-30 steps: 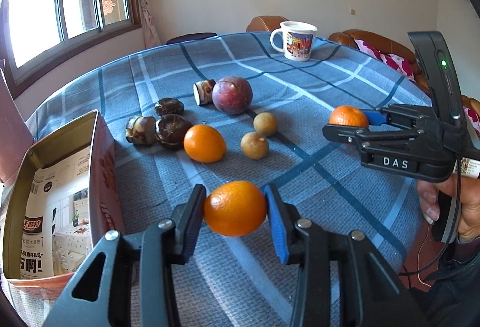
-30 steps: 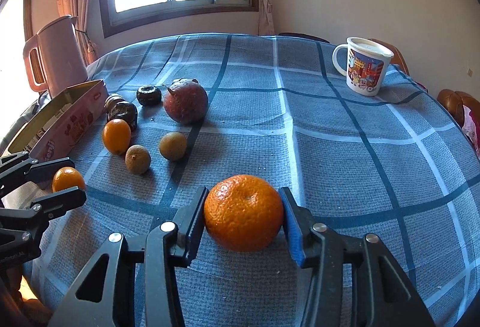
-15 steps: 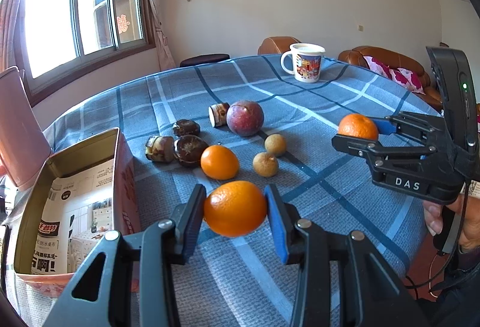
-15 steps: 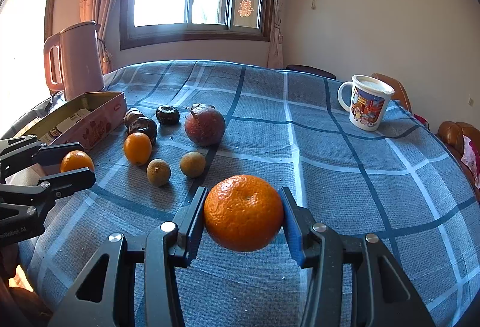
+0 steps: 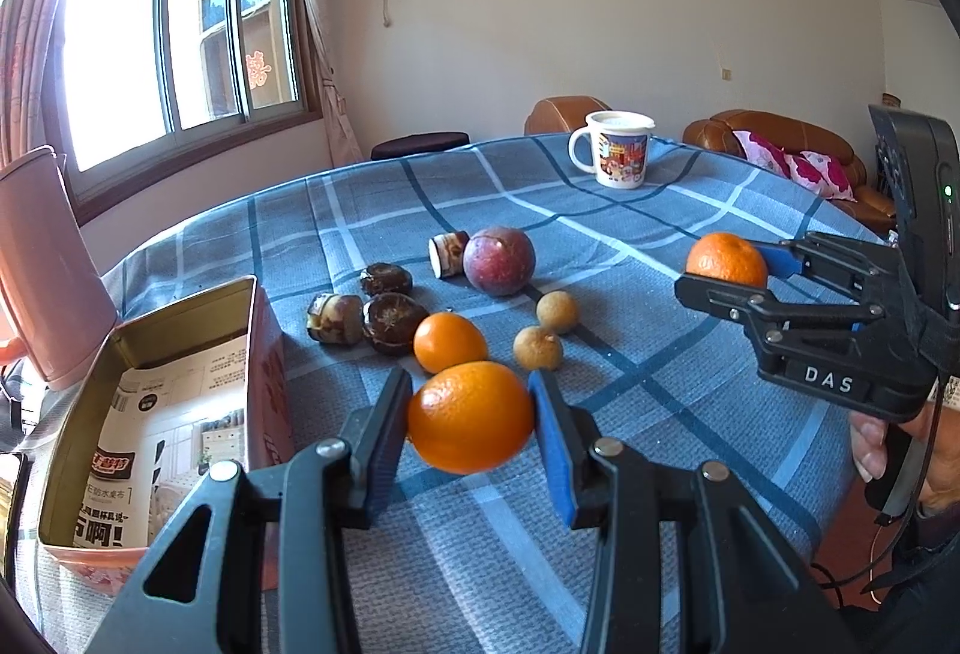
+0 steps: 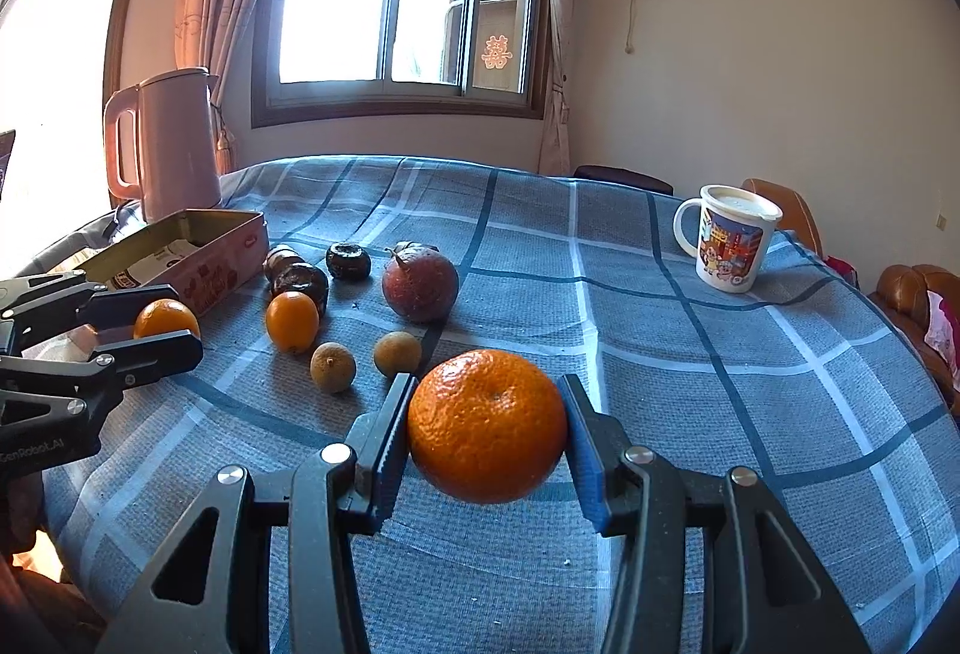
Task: Organize fruits
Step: 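Carry the orange in the left tool toward the pink tin while the right tool carries its orange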
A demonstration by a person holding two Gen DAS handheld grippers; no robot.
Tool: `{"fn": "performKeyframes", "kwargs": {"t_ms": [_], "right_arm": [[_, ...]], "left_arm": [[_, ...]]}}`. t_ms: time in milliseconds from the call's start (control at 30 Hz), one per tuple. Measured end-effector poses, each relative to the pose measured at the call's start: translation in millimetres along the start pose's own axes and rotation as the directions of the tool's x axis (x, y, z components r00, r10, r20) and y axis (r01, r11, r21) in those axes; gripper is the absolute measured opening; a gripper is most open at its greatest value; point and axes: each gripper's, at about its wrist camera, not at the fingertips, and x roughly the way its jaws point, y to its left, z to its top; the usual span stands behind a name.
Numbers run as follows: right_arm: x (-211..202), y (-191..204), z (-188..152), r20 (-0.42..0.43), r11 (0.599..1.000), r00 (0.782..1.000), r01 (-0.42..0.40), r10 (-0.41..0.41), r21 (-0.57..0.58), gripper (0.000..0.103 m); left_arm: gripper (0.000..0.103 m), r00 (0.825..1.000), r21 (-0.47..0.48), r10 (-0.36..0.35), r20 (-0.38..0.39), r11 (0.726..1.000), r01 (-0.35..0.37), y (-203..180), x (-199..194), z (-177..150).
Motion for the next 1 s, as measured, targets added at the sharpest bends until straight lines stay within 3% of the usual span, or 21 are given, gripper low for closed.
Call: {"fn": "performKeyframes", "kwargs": {"t_ms": [1000], "right_arm": [[-18.0,3.4,-3.2,0.127,1.000,0.992,0.003,0.000,-0.022,0.049]], "left_arm": [[0.042,0.988,-0.041,0.034,0.153,0.999,-0.028,7.1,-21.8,-0.7]]}}
